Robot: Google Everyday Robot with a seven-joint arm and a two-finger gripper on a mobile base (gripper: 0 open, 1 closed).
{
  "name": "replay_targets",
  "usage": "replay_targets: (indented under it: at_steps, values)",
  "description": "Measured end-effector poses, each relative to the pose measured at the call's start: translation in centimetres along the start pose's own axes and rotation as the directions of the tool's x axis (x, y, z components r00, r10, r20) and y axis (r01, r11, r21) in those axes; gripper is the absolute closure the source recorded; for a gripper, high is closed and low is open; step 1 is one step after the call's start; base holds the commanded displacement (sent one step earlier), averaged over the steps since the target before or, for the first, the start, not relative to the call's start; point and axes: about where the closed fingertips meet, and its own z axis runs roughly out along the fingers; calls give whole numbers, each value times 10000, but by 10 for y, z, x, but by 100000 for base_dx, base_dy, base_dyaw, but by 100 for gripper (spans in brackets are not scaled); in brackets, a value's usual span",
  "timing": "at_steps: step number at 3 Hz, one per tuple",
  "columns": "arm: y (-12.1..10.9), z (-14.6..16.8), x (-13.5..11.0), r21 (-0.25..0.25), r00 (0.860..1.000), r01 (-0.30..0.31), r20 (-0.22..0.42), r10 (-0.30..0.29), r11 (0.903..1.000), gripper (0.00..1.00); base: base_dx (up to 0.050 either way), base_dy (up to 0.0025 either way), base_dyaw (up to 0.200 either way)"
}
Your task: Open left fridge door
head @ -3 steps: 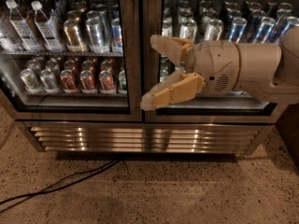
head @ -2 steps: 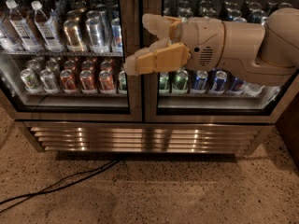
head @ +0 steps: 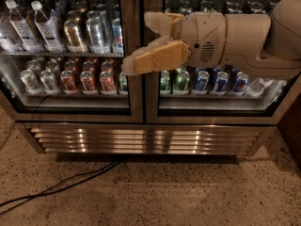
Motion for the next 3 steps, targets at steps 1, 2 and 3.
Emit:
replay_targets:
  at_steps: [1,2,3]
  values:
    - [0,0,0,0,10000,0,0,0,10000,0,4445,204,9210]
    - [0,0,0,0,10000,0,0,0,10000,0,4331,-208,-10271]
    - [0,0,0,0,10000,0,0,0,10000,0,5013,-2,39]
